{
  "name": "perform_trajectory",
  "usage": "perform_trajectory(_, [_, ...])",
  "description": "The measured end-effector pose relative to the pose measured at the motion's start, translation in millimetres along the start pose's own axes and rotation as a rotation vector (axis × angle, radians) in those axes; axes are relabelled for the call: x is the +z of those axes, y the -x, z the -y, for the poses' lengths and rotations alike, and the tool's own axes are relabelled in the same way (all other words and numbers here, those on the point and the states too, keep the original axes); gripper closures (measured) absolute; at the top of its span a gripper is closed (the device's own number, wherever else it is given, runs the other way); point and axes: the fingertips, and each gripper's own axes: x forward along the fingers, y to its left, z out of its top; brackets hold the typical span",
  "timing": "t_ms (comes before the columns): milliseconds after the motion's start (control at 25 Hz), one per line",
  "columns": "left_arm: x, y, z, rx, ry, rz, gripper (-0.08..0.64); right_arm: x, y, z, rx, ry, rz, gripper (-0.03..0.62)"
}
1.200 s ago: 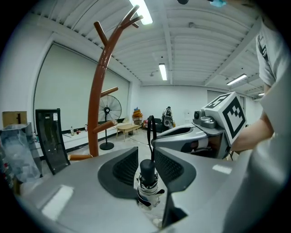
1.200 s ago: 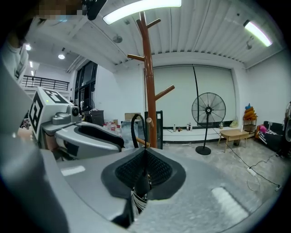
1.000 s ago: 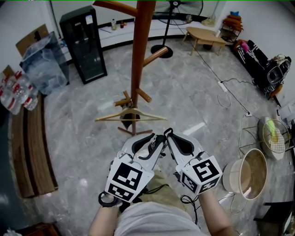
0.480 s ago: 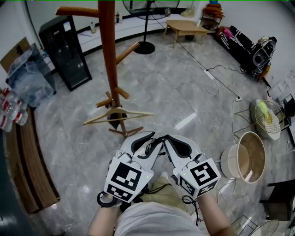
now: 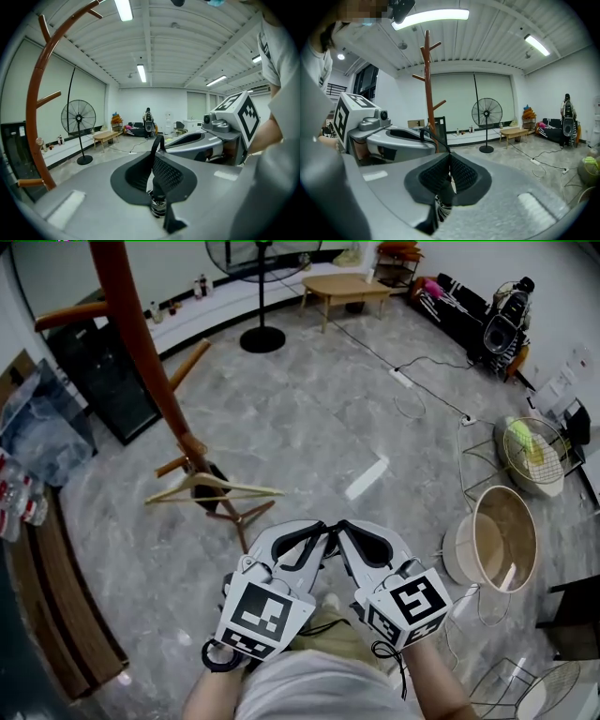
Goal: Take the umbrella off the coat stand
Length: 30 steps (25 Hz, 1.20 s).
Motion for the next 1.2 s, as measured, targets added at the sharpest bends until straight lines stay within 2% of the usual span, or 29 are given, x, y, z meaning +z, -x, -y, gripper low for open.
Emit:
perform_trajectory(480, [14,-49,49,-0.134,-0.023,-0.012,0.543,-11,52,54,-0.126,-0.052,-0.006,0.589])
perform_trajectory(800, [14,-68,72,-0.216,-0.044,-0.032,0.543,-22,71,71,-0.185,-0.085,-0.016,0.589])
perform_trajectory(1200, [12,-87,89,-0.283,-0.066,-0.059,0.543,-33,82,90,-0.236,-0.125,-0.016,0.589])
